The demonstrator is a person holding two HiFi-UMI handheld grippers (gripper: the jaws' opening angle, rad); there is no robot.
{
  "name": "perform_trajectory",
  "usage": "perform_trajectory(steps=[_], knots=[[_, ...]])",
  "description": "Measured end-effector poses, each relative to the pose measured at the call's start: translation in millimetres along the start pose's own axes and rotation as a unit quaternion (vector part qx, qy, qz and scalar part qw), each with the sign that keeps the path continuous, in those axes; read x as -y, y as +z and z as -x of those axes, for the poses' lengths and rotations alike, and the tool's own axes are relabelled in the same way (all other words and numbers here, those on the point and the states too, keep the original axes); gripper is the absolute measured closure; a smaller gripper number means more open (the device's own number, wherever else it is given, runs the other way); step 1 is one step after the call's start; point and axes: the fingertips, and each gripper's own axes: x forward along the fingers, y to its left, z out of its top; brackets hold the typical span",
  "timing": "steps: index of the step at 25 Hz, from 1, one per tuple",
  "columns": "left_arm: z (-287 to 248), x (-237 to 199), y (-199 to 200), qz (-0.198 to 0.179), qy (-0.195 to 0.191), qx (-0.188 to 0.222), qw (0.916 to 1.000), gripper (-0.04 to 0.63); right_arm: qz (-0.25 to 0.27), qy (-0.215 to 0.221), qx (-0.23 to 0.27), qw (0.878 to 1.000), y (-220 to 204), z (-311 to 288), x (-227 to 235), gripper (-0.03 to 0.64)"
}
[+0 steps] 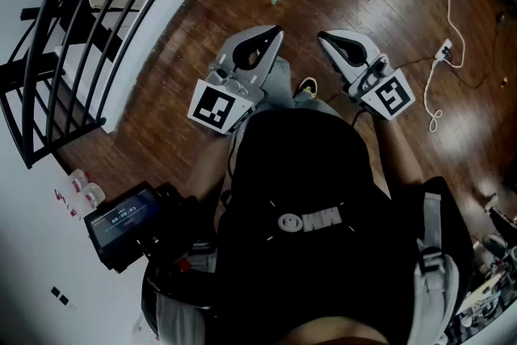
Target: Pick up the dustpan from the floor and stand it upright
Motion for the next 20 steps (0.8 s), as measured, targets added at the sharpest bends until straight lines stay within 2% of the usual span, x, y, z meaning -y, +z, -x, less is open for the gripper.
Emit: perform_trajectory(steps=[4, 11, 17, 20], knots=[[-4.2, -28.2, -6.7, 0.019, 0.008, 0.007, 0.9998, 0.578, 0.002, -0.001, -0.013, 1.000, -5.8, -19.2, 12.1, 0.613], [-52.6, -143.6, -44.9, 0.075, 0.007, 0.001, 0.9971, 0.578, -0.017, 0.002, -0.074, 0.997, -35.2, -110.6, 85.3, 0.614], [-85.2, -214.2, -55.9, 0.049, 0.016, -0.017, 0.9985, 0.578, -0.017, 0.031, -0.124, 0.992, -43.8, -164.3, 131.0, 0.614], [-91.6, -253.1, -59.3, 0.004, 0.023, -0.031, 0.9993, 0.578, -0.010, 0.040, -0.132, 0.990, -43.8, -199.3, 152.3, 0.614]])
